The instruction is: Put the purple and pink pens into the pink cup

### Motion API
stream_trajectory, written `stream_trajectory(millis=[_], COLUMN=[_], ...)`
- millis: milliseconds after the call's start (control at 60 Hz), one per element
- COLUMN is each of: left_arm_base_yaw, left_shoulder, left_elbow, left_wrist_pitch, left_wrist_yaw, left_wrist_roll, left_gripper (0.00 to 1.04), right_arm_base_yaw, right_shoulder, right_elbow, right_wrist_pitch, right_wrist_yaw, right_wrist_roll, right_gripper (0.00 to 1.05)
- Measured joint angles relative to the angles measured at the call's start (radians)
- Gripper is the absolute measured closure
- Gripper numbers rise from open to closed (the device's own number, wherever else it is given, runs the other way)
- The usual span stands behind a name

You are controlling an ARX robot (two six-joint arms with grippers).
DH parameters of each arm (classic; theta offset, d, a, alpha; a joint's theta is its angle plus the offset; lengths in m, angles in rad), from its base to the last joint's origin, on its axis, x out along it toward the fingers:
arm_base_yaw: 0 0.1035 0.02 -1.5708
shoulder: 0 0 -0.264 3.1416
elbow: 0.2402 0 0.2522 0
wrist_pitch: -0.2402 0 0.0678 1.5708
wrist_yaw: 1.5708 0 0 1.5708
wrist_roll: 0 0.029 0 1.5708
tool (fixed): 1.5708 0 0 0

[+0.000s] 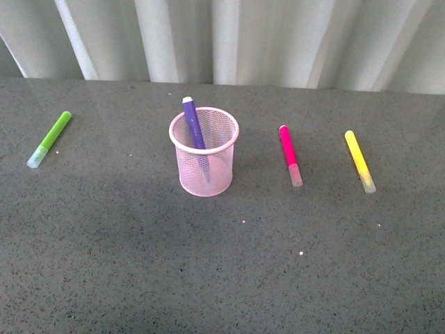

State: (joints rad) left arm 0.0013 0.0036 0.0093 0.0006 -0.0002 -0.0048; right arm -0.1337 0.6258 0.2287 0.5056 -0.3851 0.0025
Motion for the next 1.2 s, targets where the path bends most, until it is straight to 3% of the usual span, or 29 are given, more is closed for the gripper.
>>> stream_trajectory(millis=[67,150,217,333,567,767,1200], left_arm_base_yaw=[0.000,0.000,0.000,0.000,0.000,0.000,0.000], left_shoulder=[0.000,0.000,0.000,0.000,0.000,0.000,0.000], left_elbow=[0.000,0.000,0.000,0.000,0.000,0.000,0.000], left_wrist_pitch=[0.000,0.000,0.000,0.000,0.000,0.000,0.000], left_wrist_yaw=[0.000,0.000,0.000,0.000,0.000,0.000,0.000], left_wrist_roll=[0.000,0.000,0.000,0.000,0.000,0.000,0.000], left_gripper=[0.07,0.07,0.07,0.07,0.07,0.07,0.07], right_arm_base_yaw=[0.035,0.083,0.128,0.198,0.310,0.369,0.396], right_shoulder=[0.237,0.497,0.741,1.020,1.378,1.617,1.807], right_elbow=[0.107,0.246,0.397,0.615,1.018,1.318,1.447], right_wrist_pitch=[0.158,0.239,0.167,-0.041,-0.492,-0.766,-0.834], right_wrist_yaw=[0.100,0.219,0.327,0.388,0.368,0.354,0.383], right_wrist_roll=[0.005,0.006,0.021,0.055,0.174,0.285,0.350], right_gripper=[0.07,0.07,0.07,0.07,0.07,0.07,0.07])
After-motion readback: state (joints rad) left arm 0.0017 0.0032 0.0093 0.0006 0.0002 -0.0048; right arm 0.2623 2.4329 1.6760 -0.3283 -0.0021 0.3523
